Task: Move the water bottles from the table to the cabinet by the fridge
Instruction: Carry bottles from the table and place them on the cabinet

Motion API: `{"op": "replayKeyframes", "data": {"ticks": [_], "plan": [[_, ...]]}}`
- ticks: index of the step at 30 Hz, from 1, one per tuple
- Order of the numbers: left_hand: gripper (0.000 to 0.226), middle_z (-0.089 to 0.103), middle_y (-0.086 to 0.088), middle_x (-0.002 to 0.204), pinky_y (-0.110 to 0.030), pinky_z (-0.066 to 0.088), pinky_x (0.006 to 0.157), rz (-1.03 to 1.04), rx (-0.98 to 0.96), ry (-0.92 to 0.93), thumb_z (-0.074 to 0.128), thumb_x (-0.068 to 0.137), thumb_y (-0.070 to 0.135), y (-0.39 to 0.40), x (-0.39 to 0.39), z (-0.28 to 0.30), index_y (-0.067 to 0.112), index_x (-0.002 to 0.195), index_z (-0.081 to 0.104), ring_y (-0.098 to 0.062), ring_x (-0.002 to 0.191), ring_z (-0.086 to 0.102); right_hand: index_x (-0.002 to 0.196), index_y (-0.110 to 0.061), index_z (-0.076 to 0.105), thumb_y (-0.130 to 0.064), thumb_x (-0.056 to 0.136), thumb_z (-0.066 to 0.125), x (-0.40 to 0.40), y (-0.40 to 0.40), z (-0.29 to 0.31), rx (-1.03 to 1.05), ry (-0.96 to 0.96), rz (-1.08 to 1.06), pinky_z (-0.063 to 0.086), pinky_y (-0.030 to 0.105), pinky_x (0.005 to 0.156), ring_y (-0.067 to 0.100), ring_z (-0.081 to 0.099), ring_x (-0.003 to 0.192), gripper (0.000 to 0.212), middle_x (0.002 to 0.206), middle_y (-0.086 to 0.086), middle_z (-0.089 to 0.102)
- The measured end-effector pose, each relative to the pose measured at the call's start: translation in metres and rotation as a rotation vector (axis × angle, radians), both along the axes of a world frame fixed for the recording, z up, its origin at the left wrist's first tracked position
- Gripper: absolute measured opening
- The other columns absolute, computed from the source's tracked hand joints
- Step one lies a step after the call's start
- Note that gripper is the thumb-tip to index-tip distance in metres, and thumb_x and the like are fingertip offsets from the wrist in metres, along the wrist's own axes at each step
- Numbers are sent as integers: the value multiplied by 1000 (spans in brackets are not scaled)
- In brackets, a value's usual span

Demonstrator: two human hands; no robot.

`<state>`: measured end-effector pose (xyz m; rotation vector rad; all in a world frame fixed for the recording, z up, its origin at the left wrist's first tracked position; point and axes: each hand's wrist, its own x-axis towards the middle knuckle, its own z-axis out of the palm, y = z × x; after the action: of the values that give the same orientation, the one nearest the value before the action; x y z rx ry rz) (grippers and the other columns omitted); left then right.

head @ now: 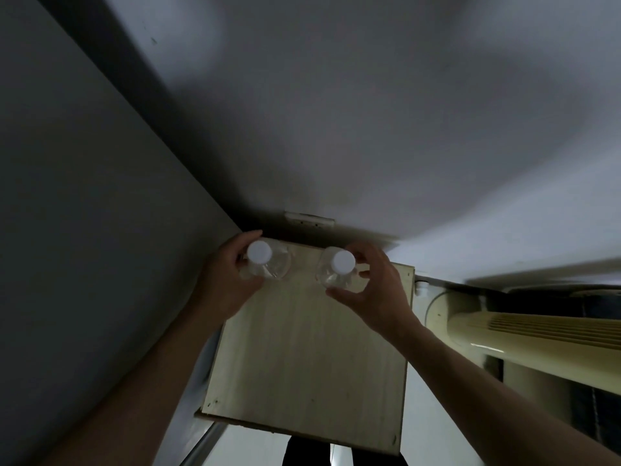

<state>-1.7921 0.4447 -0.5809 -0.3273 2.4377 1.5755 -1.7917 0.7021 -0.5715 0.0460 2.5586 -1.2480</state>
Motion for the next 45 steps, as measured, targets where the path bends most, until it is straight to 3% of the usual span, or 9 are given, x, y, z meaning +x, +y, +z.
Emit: {"op": "replayKeyframes", "data": {"ticks": [4, 10, 14, 17, 20, 26, 35, 40, 45], "plan": [[79, 60, 5, 128, -43, 52, 101, 37, -10, -45, 82, 69, -11, 1, 3, 9, 33, 127, 51, -19, 121, 59, 133, -22, 48, -35, 66, 89, -2, 5, 14, 19, -14, 15, 51, 35, 95, 12, 53, 114, 79, 131, -2, 55], [78, 58, 1, 125, -27, 45, 92, -37, -183, -59, 89, 64, 0, 1, 7, 57, 13, 132, 54, -14, 113, 55, 135, -27, 45, -42, 66, 88, -10, 11, 56, 52, -24, 102, 49, 39, 99, 15, 53, 119, 82, 137, 0, 52], [85, 63, -8, 128, -37, 48, 96, -145, -399, -17, 93, 58, 36, -7, 5, 108, 11, 132, 59, -26, 113, 61, 132, -36, 46, -64, 65, 78, -18, 18, 95, 151, -63, 241, 47, 34, 96, 13, 51, 113, 79, 131, -5, 52], [96, 66, -11, 125, -43, 51, 97, -134, -427, 32, 71, 53, 68, -7, 2, 148, 11, 130, 62, -28, 113, 63, 128, -41, 45, -73, 69, 68, -24, 25, 139, 196, -26, 282, 50, 41, 99, 15, 51, 112, 72, 130, -5, 52], [90, 62, -12, 131, -46, 47, 103, -84, -398, 62, 70, 61, 64, 0, 3, 193, 8, 132, 60, -30, 120, 59, 143, -34, 39, -57, 84, 66, -23, 34, 198, 209, 22, 297, 40, 40, 108, 18, 42, 130, 69, 148, -1, 41], [59, 62, -14, 129, -38, 46, 100, 7, -459, 144, 82, 79, 31, 28, 15, 286, 7, 128, 61, -30, 119, 58, 143, -32, 39, -59, 89, 58, -19, 42, 294, 235, 132, 332, 40, 37, 109, 19, 42, 133, 64, 152, 0, 39], [50, 64, -13, 119, -32, 47, 93, 22, -562, 216, 81, 79, 30, 55, 51, 363, 8, 121, 66, -32, 110, 61, 141, -24, 43, -56, 95, 49, -4, 63, 378, 159, 246, 319, 42, 31, 101, 15, 52, 116, 57, 145, 4, 46], [45, 60, -6, 123, -19, 38, 86, 2, -561, 221, 76, 84, 31, 79, 57, 376, 14, 124, 63, -22, 112, 59, 142, -26, 42, -59, 93, 49, 5, 94, 394, 160, 285, 303, 43, 37, 106, 19, 50, 126, 59, 145, 4, 47], [49, 56, -5, 130, -26, 41, 96, -105, -548, 232, 70, 88, 39, 113, 49, 381, 19, 131, 57, -23, 119, 54, 141, -25, 44, -54, 93, 53, 24, 130, 408, 160, 321, 169, 42, 26, 95, 15, 54, 115, 57, 139, 4, 51]]}}
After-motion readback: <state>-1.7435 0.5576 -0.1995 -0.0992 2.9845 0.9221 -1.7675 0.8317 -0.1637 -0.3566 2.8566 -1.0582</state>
